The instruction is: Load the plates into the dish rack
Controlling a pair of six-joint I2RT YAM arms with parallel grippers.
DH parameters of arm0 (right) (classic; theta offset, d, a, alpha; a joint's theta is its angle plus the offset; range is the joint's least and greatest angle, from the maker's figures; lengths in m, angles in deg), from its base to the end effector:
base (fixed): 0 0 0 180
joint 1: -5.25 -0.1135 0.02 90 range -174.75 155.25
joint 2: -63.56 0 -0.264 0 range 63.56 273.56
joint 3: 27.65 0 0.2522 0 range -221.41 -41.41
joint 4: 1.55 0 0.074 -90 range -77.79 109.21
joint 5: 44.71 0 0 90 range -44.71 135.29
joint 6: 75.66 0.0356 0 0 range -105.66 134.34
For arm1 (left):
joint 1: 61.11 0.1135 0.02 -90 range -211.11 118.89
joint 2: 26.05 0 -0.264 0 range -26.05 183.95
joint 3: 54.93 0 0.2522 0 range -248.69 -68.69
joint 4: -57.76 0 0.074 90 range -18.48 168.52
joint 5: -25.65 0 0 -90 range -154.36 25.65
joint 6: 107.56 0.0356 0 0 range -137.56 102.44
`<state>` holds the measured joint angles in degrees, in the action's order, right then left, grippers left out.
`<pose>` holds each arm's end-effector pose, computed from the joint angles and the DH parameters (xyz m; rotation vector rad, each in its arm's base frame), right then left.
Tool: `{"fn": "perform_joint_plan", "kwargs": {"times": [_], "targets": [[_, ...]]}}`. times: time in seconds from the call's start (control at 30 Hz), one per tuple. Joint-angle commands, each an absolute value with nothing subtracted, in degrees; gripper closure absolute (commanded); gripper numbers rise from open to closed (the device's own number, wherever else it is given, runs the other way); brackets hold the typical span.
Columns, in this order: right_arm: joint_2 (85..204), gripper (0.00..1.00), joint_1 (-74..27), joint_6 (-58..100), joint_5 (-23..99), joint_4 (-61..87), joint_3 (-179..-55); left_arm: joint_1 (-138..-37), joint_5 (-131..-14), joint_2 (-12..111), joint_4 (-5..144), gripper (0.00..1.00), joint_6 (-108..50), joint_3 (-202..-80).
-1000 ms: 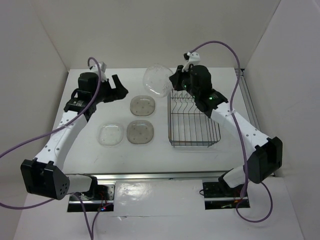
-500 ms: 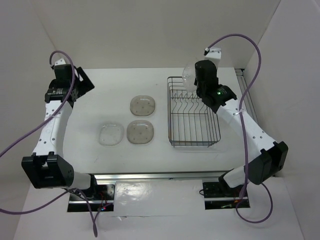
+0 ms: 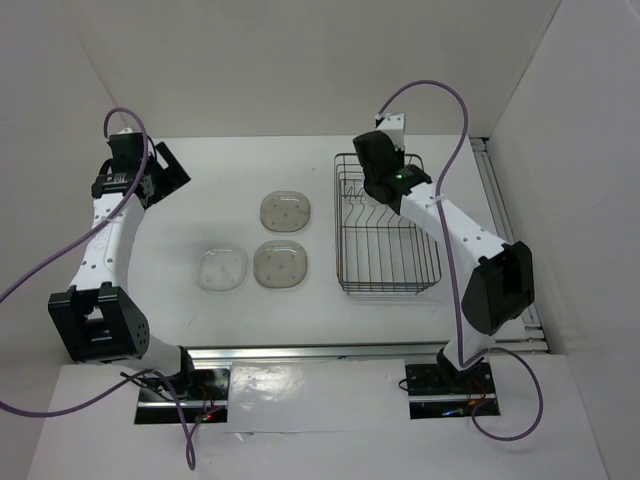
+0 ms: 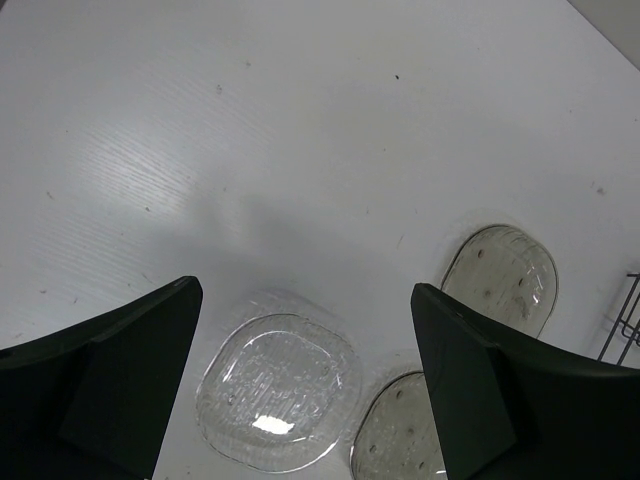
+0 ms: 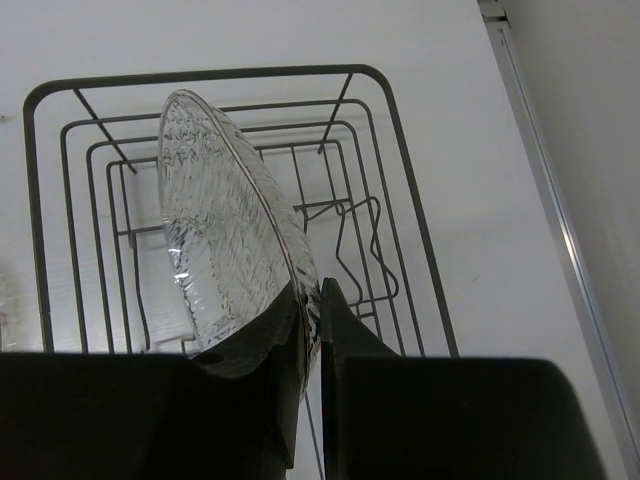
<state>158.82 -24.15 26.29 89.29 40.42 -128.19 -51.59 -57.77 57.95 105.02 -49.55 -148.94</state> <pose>0.3390 0.1626 0.3401 0.0974 2.0359 -0.4011 0.3226 0.0582 0.3537 -0.8445 2.0503 -0.0892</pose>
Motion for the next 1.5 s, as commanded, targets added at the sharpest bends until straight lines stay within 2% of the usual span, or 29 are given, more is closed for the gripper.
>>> {"fn": "perform_joint_plan", "kwargs": {"times": [0.0, 1.3, 1.47], "targets": [[159.0, 1.0, -26.3, 27.3, 92.3, 40.0, -131.3, -51.4, -59.6, 56.7, 103.3, 0.0, -50.7, -148.7], [164.6, 1.0, -25.8, 27.8, 91.1, 37.8, -128.6, -51.4, -61.8, 56.7, 102.8, 0.0, -50.7, -147.6], [166.0, 0.96, -25.8, 27.8, 89.8, 36.6, -128.1, -51.4, -62.3, 56.7, 102.8, 0.0, -50.2, -147.6]]}}
